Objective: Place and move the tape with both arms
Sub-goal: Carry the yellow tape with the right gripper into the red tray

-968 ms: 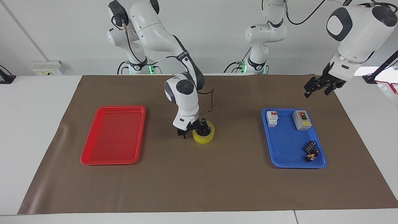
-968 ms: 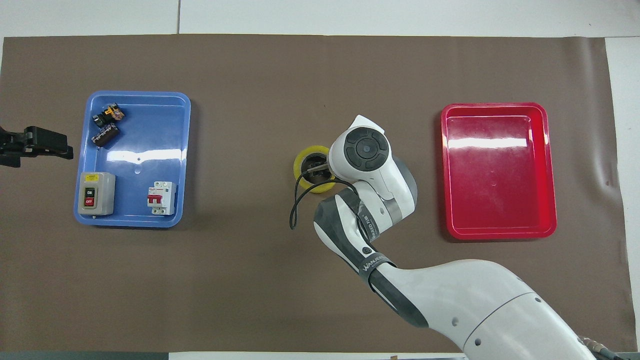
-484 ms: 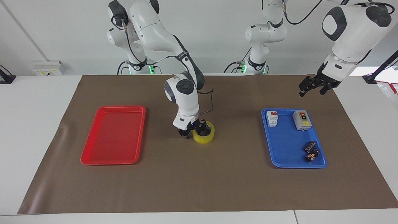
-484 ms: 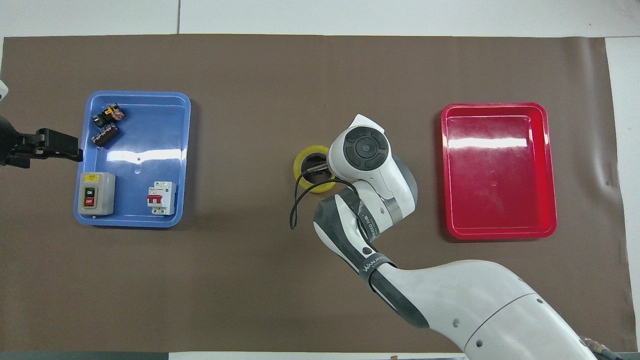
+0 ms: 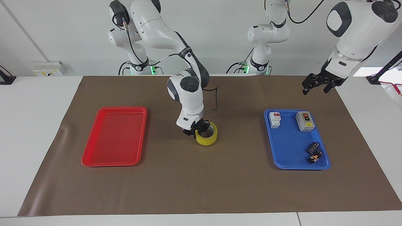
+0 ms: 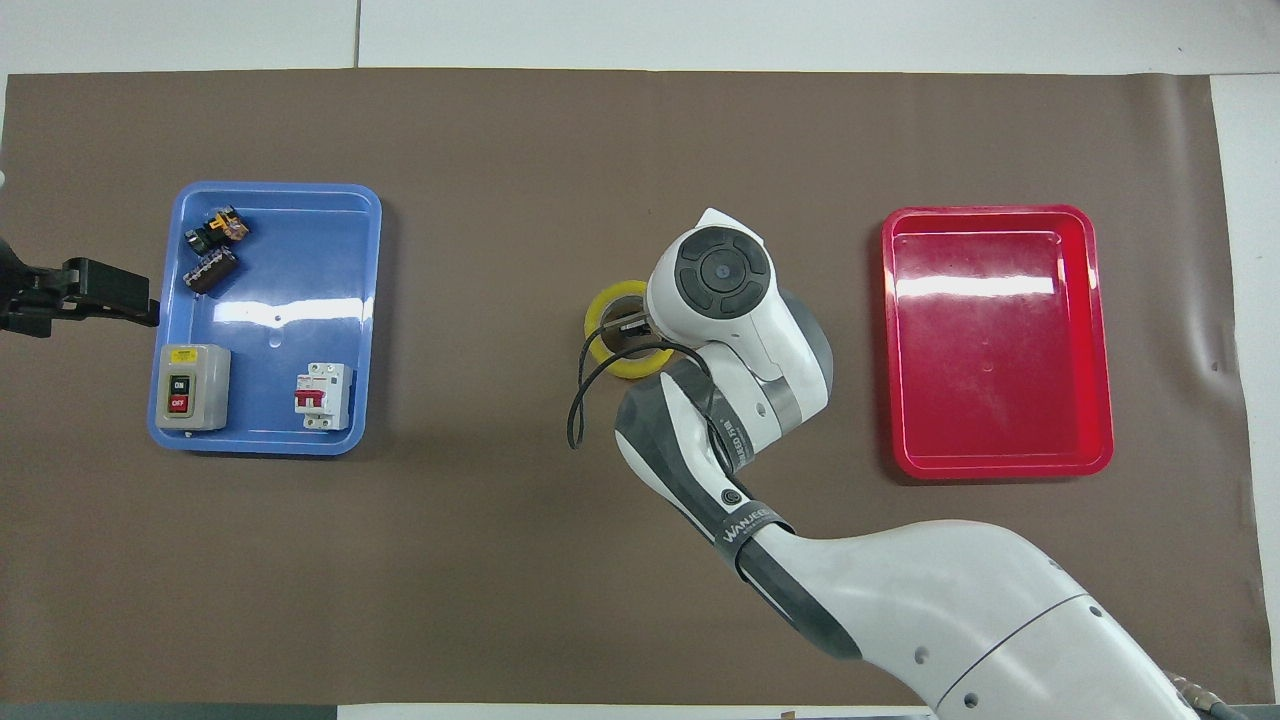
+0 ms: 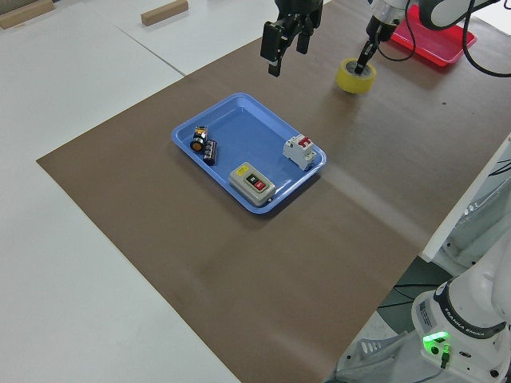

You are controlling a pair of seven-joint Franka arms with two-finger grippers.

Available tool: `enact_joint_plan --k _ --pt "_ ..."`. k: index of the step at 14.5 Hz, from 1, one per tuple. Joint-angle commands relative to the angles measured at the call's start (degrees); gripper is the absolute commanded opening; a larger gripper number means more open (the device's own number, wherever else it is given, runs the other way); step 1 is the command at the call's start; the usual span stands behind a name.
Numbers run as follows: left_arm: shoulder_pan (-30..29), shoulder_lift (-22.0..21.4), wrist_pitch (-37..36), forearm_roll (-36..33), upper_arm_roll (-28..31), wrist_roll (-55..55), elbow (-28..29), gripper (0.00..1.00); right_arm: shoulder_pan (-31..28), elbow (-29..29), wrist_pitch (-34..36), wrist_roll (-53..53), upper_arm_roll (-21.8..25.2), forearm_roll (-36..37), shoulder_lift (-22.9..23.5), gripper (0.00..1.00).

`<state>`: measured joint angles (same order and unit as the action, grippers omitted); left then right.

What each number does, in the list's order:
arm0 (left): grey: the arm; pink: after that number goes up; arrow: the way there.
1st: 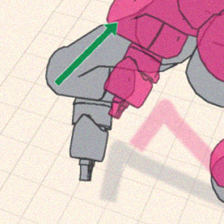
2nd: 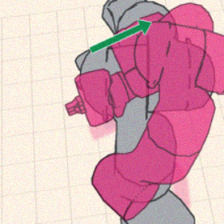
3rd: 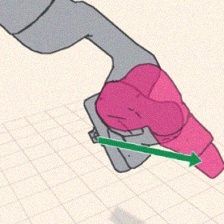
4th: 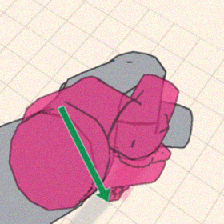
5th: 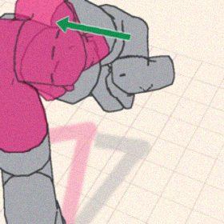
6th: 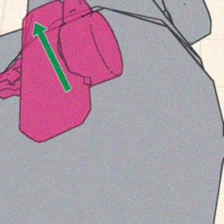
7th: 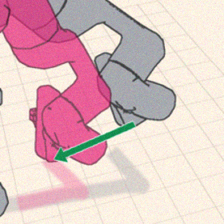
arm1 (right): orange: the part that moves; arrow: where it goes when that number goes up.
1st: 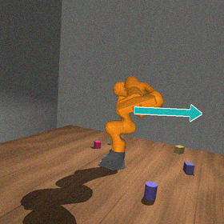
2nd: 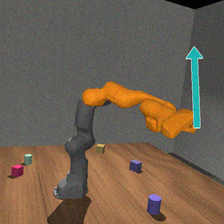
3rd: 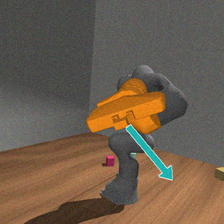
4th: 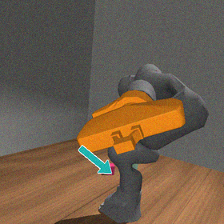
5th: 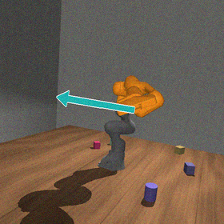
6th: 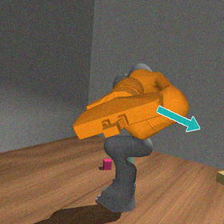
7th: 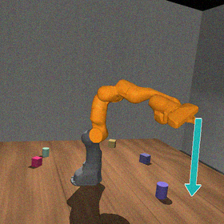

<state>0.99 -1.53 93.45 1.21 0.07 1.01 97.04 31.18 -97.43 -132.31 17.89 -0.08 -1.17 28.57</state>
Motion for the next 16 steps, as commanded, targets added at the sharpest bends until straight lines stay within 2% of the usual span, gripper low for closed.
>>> enact_joint_plan --k 1,4,6,10,16 --pt "0.94 -0.67 -2.13 1.08 1.42 -3.02 -0.36 1.0 -0.42 1.54 2.13 -0.48 -0.18 0.64 0.25 0.0" --pt "1.12 -0.67 -3.36 0.81 2.56 -4.79 -1.75 1.0 -2.78 6.09 9.4 -0.57 -0.09 2.39 -0.36 0.0" --pt "1.12 0.03 -6.34 0.72 2.57 -4.79 -5.26 1.0 -6.02 7.7 13.99 -3.54 0.17 4.32 -1.84 0.0" --pt "1.03 1.08 -9.34 0.64 2.48 -4.79 -8.44 1.0 -17.53 6.65 21.46 -19.16 0.17 4.42 -7.47 0.0" --pt "0.94 1.17 -9.52 0.55 1.86 -4.79 -8.35 1.0 -32.38 1.48 21.66 -42.54 0.17 4.33 -10.03 0.0"
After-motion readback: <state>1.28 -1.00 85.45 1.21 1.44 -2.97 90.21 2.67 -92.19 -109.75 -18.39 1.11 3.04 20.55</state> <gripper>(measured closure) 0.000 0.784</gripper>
